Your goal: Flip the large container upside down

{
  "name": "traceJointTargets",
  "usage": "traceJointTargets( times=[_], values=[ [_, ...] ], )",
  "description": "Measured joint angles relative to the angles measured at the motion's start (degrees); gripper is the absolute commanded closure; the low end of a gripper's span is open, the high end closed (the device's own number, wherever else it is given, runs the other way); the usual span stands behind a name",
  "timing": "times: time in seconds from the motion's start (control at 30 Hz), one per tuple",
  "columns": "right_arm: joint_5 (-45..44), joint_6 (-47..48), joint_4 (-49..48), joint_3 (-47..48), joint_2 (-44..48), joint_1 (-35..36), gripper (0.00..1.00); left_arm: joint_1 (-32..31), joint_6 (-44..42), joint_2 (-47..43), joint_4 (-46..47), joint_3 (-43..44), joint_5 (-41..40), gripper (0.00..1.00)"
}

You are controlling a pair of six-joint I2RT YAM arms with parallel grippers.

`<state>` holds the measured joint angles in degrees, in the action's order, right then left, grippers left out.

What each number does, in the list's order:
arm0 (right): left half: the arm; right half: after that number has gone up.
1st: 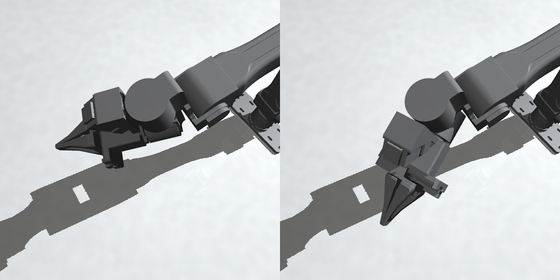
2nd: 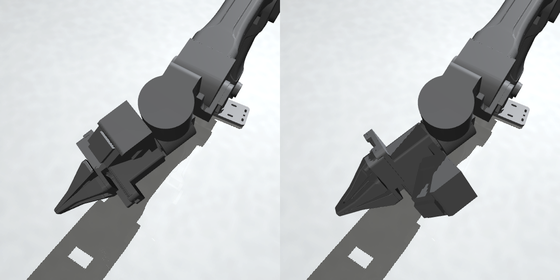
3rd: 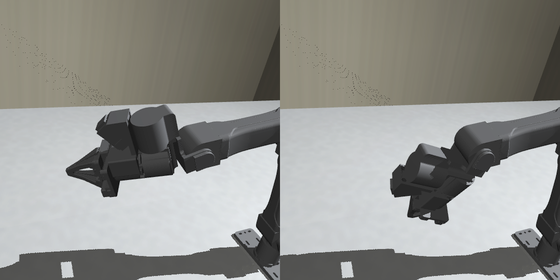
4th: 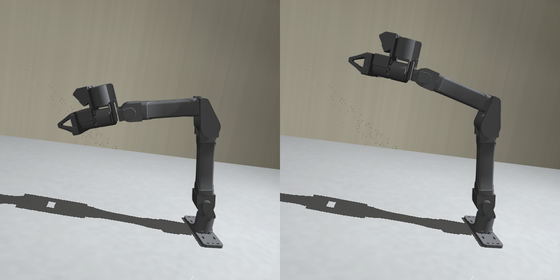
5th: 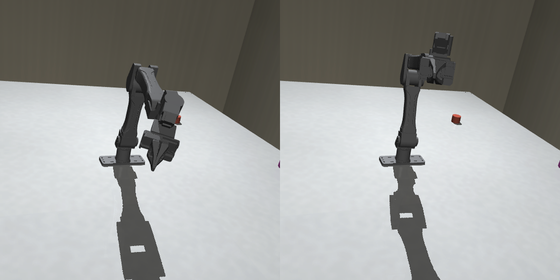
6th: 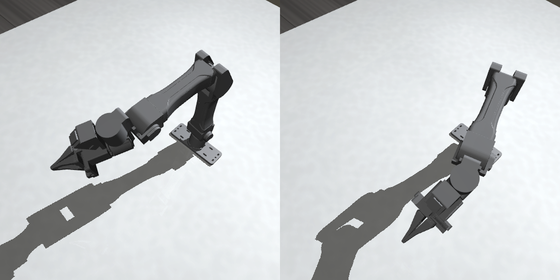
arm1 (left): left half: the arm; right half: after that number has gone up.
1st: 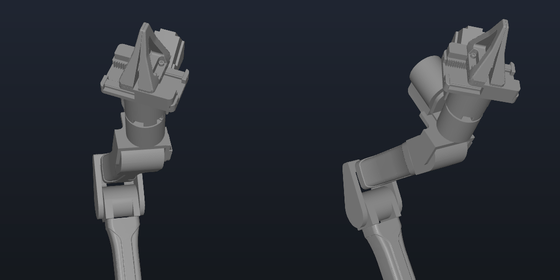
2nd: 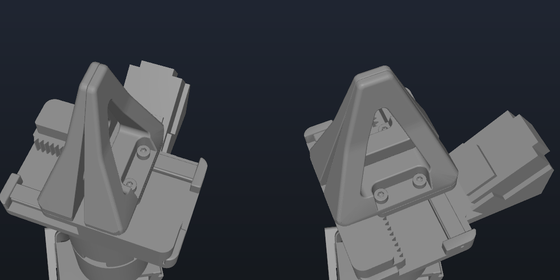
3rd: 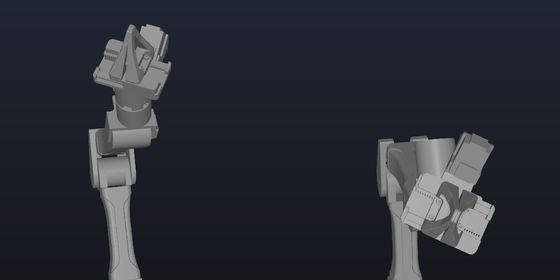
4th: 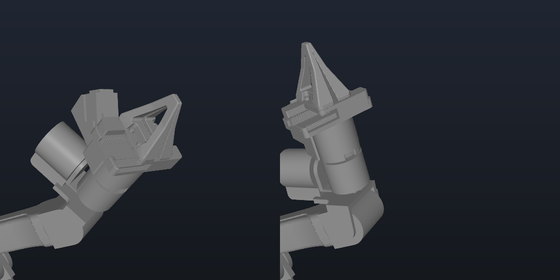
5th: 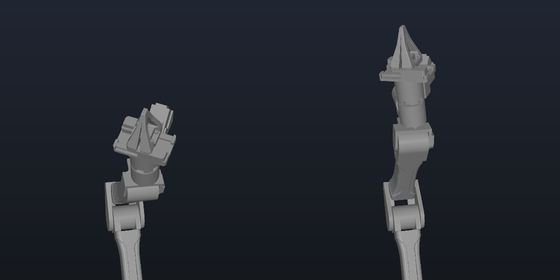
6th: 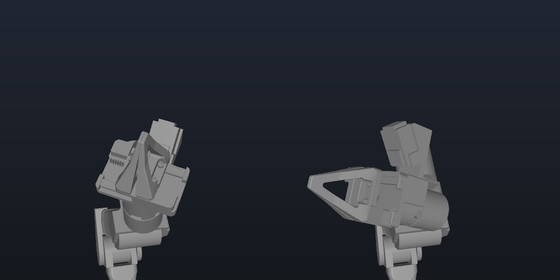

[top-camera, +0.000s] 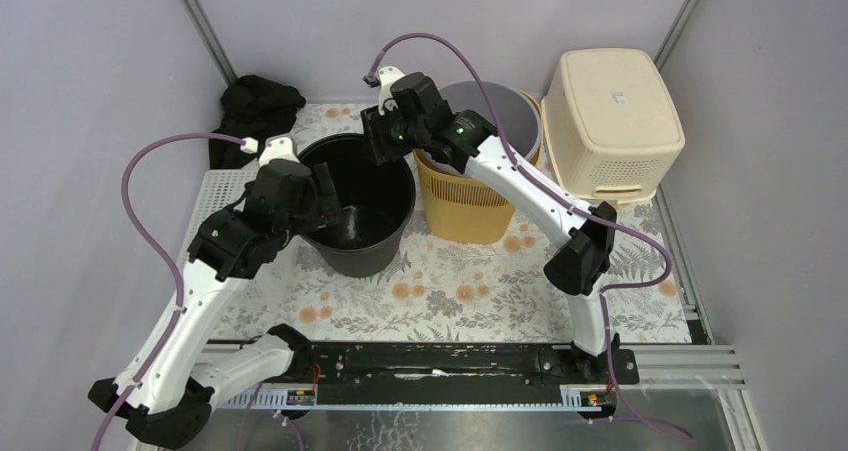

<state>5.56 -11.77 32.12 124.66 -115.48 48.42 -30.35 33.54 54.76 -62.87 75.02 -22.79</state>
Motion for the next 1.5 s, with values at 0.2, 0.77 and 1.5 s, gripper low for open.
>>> traceJointTargets(
  times=[0.2, 0.77, 1.5],
  values=[
    [0.11, 0.20, 0.46, 1.07, -0.98, 0.22, 0.40, 1.27, -0.44, 0.22, 0.35, 0.00, 1.38, 0.00],
    [1.95, 0.68, 4.94, 8.57, -4.61, -0.44, 0.17, 4.98, -2.19, 2.12, 3.06, 0.24, 5.11, 0.00],
    [4.46, 1.44, 7.45, 11.06, -4.70, -1.51, 0.07, 6.80, -7.56, 5.51, 2.21, 5.88, -1.64, 0.00]
  ],
)
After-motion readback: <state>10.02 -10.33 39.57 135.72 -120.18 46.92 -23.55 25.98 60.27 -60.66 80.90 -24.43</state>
